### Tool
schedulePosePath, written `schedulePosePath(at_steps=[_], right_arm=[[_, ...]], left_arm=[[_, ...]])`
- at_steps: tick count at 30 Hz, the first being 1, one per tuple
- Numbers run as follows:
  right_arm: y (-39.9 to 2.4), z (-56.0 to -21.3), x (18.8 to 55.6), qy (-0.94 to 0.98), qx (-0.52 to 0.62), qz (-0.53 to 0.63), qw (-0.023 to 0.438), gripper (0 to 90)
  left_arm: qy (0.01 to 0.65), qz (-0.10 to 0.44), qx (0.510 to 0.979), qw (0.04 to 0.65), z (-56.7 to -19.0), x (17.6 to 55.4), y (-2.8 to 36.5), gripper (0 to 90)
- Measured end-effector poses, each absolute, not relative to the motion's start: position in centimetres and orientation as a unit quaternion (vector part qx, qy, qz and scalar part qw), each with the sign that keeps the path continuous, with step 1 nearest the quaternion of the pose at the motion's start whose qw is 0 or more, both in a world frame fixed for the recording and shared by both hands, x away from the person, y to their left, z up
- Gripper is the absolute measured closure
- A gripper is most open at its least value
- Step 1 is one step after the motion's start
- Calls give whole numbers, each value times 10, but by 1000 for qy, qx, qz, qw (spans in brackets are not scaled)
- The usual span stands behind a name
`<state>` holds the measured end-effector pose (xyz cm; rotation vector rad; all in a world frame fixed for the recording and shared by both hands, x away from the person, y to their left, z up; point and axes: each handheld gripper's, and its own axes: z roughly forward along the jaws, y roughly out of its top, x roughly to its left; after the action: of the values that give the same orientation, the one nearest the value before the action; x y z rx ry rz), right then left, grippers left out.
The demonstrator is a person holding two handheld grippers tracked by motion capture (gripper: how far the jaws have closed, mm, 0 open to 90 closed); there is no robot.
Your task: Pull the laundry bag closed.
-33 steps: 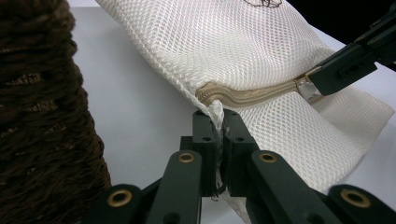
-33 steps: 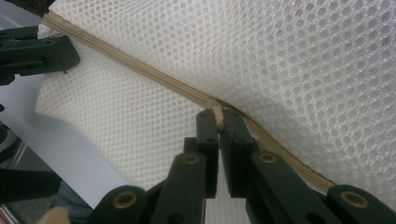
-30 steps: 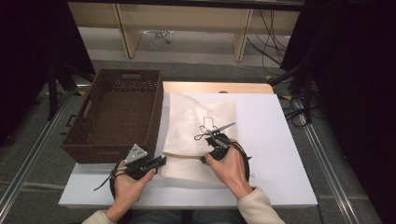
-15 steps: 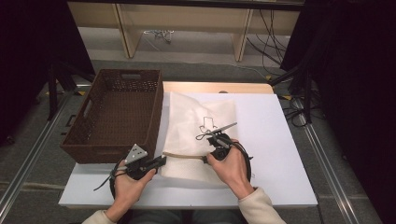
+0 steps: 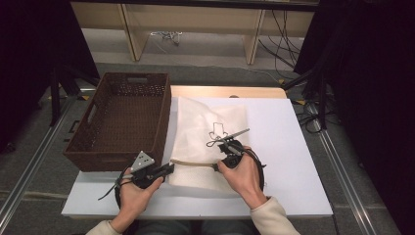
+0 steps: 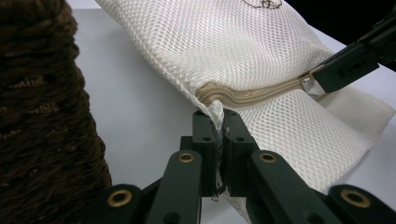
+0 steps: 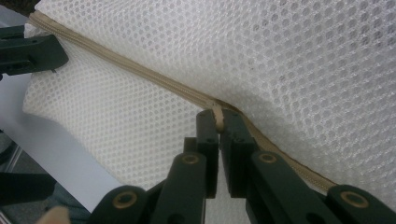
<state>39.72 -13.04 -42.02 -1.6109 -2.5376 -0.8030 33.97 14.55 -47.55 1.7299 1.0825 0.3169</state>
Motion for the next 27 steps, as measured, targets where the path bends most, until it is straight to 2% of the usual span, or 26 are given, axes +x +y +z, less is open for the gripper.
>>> schedulePosePath(at_steps=[27], right_arm=[[-135, -419, 397, -807, -536, -247, 12, 877]], left_arm=[[443, 141, 724, 510, -475, 340, 146, 856]])
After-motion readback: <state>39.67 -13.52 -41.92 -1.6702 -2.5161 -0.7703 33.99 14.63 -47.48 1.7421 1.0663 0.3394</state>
